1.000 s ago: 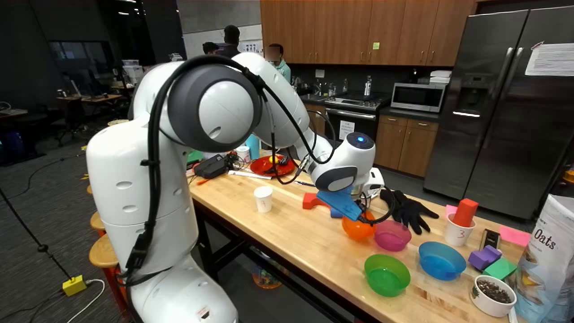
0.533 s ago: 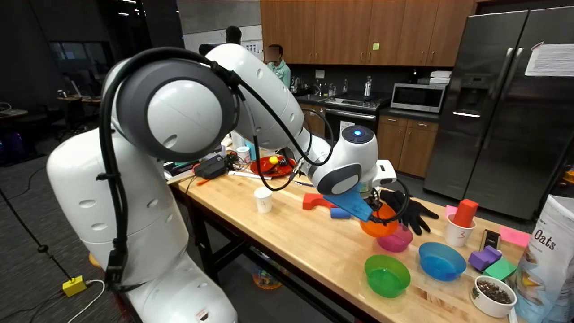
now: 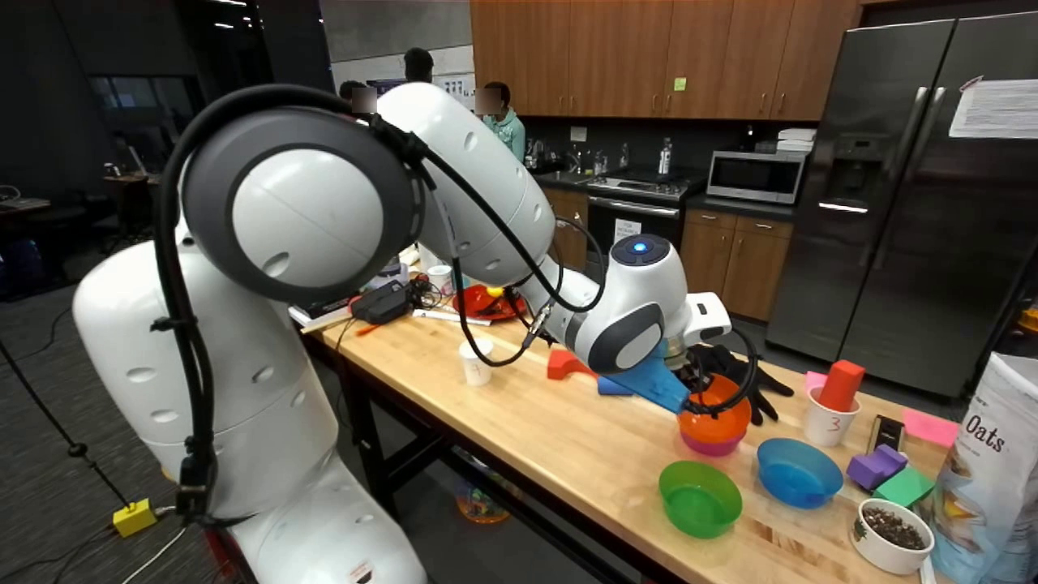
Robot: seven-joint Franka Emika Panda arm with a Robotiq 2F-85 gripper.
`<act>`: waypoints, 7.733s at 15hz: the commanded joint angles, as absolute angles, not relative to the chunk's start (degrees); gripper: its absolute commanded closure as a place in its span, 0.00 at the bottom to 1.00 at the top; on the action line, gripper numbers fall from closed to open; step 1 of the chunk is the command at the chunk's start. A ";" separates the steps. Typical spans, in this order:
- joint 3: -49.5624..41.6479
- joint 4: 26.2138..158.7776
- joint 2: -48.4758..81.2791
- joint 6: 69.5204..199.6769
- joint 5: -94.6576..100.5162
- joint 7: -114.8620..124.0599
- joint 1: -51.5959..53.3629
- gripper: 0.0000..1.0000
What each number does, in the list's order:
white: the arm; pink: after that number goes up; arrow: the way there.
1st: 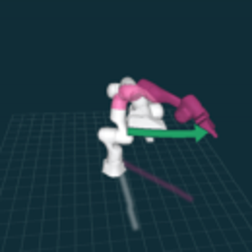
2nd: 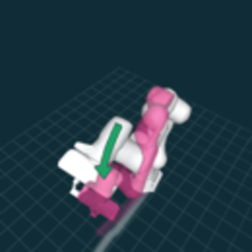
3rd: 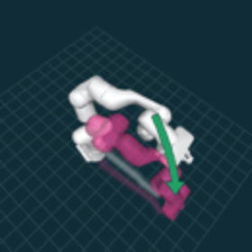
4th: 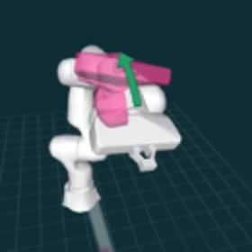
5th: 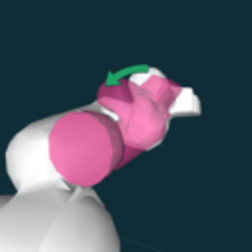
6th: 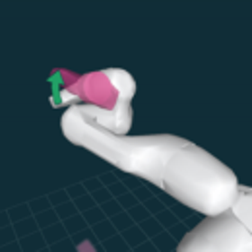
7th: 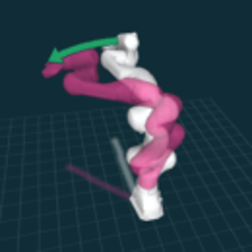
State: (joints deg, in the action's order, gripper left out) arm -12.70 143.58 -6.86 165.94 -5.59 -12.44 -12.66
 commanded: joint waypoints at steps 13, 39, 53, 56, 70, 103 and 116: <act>-12.61 144.86 -0.62 177.10 -6.77 -15.46 -10.37 0.99; -15.56 147.86 -3.64 183.87 -2.05 -14.74 -11.73 0.99; -17.42 142.01 -3.35 176.27 -11.58 -22.09 -7.86 0.99; -17.41 139.76 -2.05 172.55 -19.18 -28.11 -5.53 0.99; -17.34 136.58 4.40 168.38 -32.19 -39.56 -6.86 0.41; -30.44 143.04 2.10 180.82 -2.35 -9.39 -3.11 0.28; -28.94 144.51 0.83 175.83 -3.07 -1.40 0.22 1.00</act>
